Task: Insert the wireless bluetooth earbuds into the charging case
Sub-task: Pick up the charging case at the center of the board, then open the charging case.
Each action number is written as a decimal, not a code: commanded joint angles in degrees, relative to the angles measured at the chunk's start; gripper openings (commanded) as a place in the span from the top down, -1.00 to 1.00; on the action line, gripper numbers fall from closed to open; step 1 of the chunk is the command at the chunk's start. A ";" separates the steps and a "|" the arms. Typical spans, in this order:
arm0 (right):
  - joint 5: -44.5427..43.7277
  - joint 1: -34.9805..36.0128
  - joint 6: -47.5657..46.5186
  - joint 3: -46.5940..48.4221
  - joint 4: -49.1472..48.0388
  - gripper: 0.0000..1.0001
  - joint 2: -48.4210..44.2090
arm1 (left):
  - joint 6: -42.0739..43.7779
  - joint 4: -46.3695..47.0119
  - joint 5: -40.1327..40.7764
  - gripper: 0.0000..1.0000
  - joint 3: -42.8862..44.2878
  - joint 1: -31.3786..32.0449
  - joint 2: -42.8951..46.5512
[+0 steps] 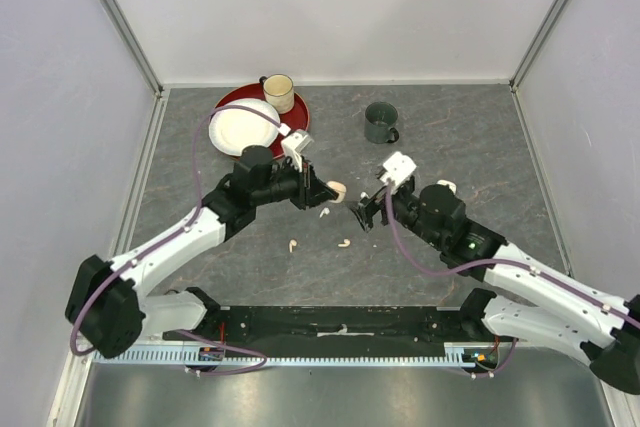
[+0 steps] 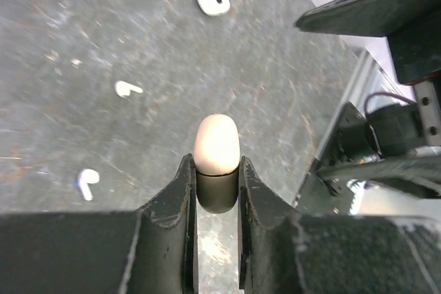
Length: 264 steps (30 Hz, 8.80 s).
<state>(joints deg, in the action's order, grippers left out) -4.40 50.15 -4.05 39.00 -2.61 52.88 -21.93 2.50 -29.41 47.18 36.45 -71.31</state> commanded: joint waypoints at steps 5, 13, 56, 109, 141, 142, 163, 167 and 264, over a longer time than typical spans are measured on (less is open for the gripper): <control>-5.72 -4.53 31.50 2.74 0.23 -0.95 -3.59 | 8.13 17.52 13.33 0.95 -8.93 -0.06 12.85; 22.32 -17.10 62.65 2.94 -8.87 -0.95 3.72 | 13.67 38.34 9.64 0.95 -19.49 -0.15 17.70; 35.87 -14.91 96.07 -0.68 -43.61 -0.13 23.76 | 12.00 52.60 3.39 0.95 -22.48 0.03 12.07; 34.99 -14.56 106.45 -6.66 -59.53 0.44 26.48 | 5.50 63.94 4.80 -0.05 -24.41 0.03 6.71; 35.34 -13.59 105.40 -6.31 -58.56 0.42 26.92 | 4.36 67.37 4.97 0.22 -22.66 1.08 2.75; 35.34 -13.59 105.13 -6.31 -57.69 0.43 26.66 | 4.44 67.37 4.97 0.24 -22.66 1.17 2.75; 34.29 -13.41 104.51 -6.66 -56.71 0.43 26.04 | 4.97 65.70 5.06 0.25 -22.22 1.79 3.02; 33.67 -13.50 105.74 -7.28 -58.91 0.42 25.96 | 5.06 65.70 5.06 0.17 -22.39 1.87 3.10; 21.54 -6.12 34.20 16.63 1.56 -0.96 15.32 | 12.44 78.97 -6.01 0.95 -37.69 2.05 14.88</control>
<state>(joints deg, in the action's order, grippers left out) 20.86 44.53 29.06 52.69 4.67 66.98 -12.08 72.51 -30.15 9.72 37.56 -58.04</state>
